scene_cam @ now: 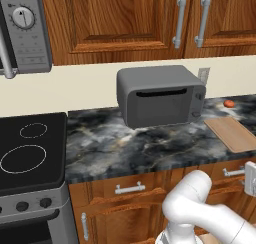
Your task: Open the drawer on the right and place the cutting tools on the cutting board.
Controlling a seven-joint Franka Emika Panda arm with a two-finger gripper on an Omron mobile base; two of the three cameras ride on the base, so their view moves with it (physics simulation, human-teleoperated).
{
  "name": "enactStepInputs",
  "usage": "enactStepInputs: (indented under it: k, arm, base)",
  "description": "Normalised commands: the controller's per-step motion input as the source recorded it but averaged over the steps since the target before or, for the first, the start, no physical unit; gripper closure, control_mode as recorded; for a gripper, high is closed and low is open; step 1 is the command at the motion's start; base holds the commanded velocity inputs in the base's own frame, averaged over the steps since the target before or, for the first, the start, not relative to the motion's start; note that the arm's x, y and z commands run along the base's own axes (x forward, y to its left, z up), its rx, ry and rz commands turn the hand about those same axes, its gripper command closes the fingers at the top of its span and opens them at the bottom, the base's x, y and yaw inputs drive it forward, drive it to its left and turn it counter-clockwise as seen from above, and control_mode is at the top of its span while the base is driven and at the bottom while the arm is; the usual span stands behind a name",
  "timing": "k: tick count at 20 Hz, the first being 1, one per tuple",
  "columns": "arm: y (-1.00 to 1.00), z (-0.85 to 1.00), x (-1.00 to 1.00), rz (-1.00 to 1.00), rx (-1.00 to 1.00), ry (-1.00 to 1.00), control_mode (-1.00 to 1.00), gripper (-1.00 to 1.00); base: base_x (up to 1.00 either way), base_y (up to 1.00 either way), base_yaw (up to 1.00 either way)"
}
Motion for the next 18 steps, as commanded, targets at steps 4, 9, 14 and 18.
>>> enactStepInputs:
  k: [4,9,14,18]
  arm:
    - [-0.02,-0.13,0.09,0.00,0.00,-0.06,-1.00,-1.00]
    - [0.00,-0.07,0.32,0.00,0.00,-0.01,-1.00,-1.00]
    - [0.00,0.00,0.46,0.00,0.00,0.00,-1.00,-1.00]
    - [0.00,0.00,0.53,0.00,0.00,0.00,-1.00,1.00]
  base:
    - [0.00,0.00,0.00]
    - [0.00,0.00,0.00]
    - [0.00,0.00,0.00]
    - [0.00,0.00,0.00]
